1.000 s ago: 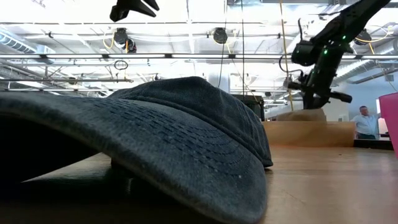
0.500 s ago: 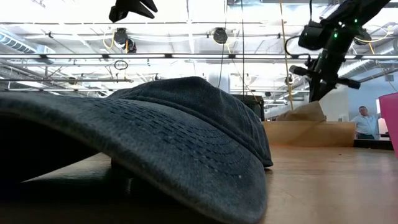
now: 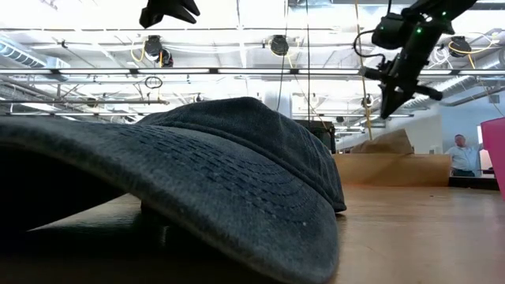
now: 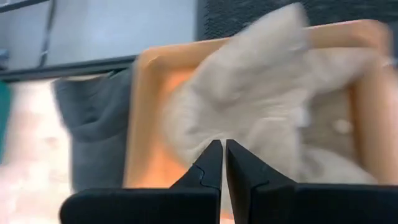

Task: Pick & Place hat
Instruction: Put the brown cap into the orange bin

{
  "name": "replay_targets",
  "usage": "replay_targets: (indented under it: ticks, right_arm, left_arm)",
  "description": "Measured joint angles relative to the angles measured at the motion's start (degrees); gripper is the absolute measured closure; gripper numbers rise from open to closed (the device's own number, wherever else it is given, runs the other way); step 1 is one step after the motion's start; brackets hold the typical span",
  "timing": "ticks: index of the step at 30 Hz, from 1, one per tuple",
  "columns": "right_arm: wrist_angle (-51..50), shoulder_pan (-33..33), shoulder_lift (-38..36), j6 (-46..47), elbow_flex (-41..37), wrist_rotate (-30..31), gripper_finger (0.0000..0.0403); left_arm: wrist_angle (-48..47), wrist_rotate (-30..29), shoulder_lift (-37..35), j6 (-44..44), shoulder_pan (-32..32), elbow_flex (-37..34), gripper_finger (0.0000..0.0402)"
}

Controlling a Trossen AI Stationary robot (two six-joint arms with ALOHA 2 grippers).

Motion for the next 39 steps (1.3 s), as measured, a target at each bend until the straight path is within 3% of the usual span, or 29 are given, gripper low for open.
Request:
replay_targets:
  ticks: [9,15,20,26,29,36,39]
  right_arm:
    - [3.1,10.0,8.0,-2.6,7.8,7.7,0.0403]
    - [3.8,11.9,17.9,-1.3,9.1,3.0,0.0403]
    - [5.5,12.6,22.5,-0.5,9.0,2.8,0.0403]
    - [10.0,12.1,26.0,0.7,9.0,3.3,0.0403]
    - [10.2,11.1,28.7,0.5,9.0,4.0,0.0403]
    - [20.8,8.4,33.3,-9.8,8.9,-11.5,0.0403]
    - [22.5,8.2,33.9,-9.8,8.9,-13.9,0.0403]
  left_arm:
    - [0.0,0.0,0.0,1.8,0.0,0.0,0.0309]
    - [0.0,0.0,0.0,5.1,0.0,0.0,0.0309]
    - [0.0,0.6,0.0,4.0,0.0,0.0,0.0309]
    - [-0.9,8.5,0.0,3.0,0.0,0.0,0.0309]
    - [-0.8,9.7,0.0,2.8,0.0,0.0,0.0309]
    - [5.5,9.7,-0.1,-2.9,2.7,0.0,0.0309]
    - [6.3,10.5,-0.1,-4.1,3.4,0.0,0.0309]
